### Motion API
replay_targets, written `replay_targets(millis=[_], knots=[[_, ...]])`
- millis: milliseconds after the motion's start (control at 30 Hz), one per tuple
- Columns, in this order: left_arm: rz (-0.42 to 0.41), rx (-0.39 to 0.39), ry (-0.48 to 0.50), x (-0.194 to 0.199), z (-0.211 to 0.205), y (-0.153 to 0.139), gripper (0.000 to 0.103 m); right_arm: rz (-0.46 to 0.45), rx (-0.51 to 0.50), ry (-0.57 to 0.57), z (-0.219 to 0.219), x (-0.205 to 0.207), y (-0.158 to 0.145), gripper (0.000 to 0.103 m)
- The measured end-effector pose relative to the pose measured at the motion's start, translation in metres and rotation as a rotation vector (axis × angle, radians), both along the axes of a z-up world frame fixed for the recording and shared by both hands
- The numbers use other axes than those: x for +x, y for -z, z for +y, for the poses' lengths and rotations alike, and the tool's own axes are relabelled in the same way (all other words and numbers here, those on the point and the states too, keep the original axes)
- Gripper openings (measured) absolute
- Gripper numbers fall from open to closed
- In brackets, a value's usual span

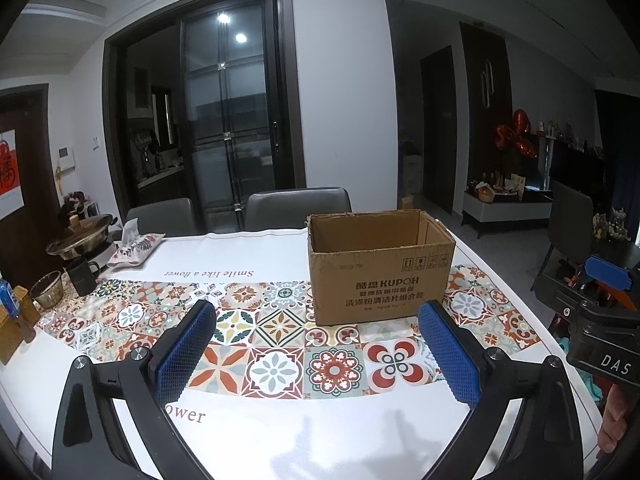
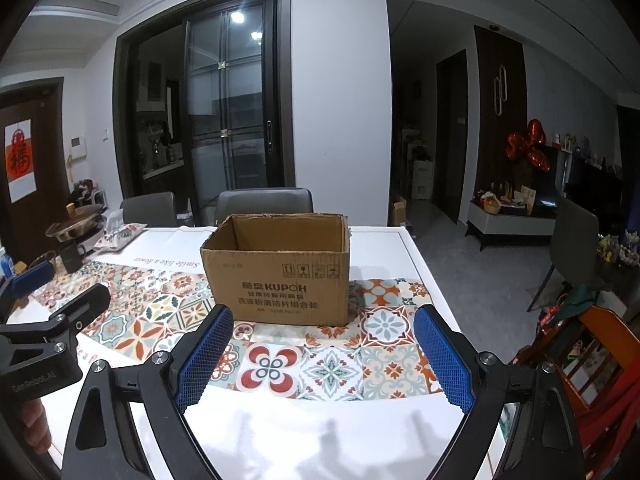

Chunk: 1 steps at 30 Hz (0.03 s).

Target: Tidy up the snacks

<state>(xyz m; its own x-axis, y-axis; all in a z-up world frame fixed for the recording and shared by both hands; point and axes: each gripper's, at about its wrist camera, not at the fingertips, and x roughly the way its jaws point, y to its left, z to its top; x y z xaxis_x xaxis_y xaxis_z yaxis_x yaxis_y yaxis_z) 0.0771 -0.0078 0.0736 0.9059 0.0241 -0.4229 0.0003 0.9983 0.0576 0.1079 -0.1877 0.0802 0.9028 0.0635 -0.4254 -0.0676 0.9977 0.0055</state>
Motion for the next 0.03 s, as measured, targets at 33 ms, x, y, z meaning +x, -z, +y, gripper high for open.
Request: replay_targets(millis=[33], knots=[[0.0,0.001,0.0,0.0002,-0.0002,0.0,0.103,0.0,0.001,0.001,-0.0002,-0.0001,0.0001,0.093]])
